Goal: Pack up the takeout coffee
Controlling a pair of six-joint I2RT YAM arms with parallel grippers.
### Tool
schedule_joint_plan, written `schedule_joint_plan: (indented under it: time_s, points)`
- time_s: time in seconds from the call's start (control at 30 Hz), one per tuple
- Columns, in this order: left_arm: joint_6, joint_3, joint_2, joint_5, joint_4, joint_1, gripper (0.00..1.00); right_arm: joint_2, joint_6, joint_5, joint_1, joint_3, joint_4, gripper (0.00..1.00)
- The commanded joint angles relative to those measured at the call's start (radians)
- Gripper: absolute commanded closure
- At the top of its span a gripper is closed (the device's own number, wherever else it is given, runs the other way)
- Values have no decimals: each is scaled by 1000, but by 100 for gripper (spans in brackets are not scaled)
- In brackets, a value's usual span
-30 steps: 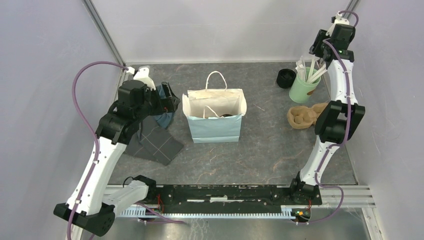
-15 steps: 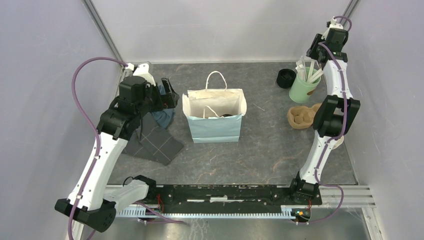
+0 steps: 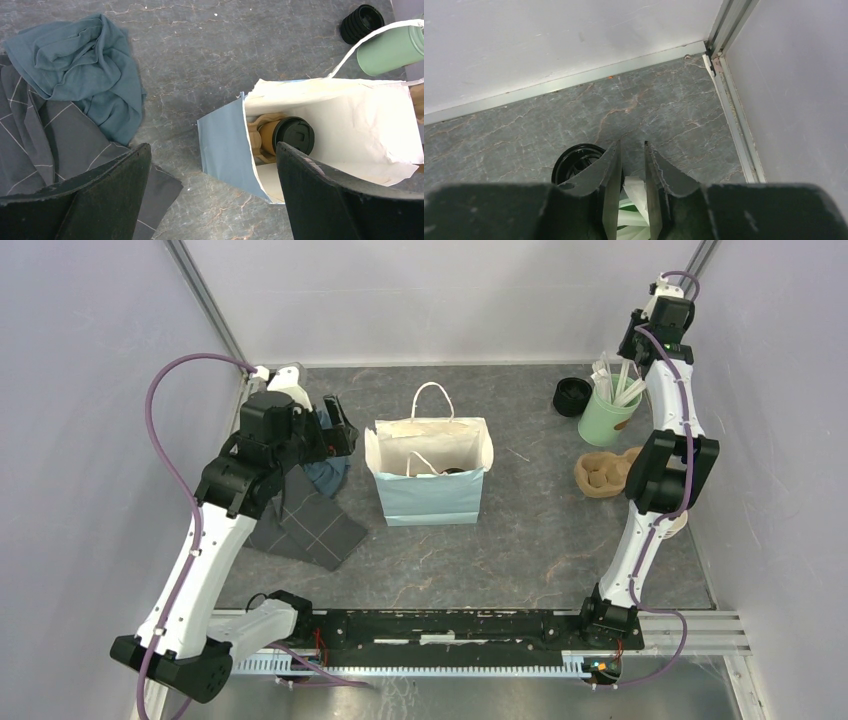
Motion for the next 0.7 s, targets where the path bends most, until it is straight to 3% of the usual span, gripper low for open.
schedule_joint_plan:
  time_s: [0.0, 0.07, 0.27, 0.67]
  points:
    - [-50, 30, -12, 5, 19, 4, 0, -19, -50, 22, 8, 15, 21, 71]
    - [-51, 31, -19, 6, 13, 4, 0, -19, -56, 26, 13, 11, 19, 73]
    - [-56, 50, -45, 7, -22, 4, 0, -32, -64, 44, 30, 35, 21, 100]
    - [21, 111, -99, 46, -91, 4, 0, -271, -17, 108, 57, 38, 49, 100]
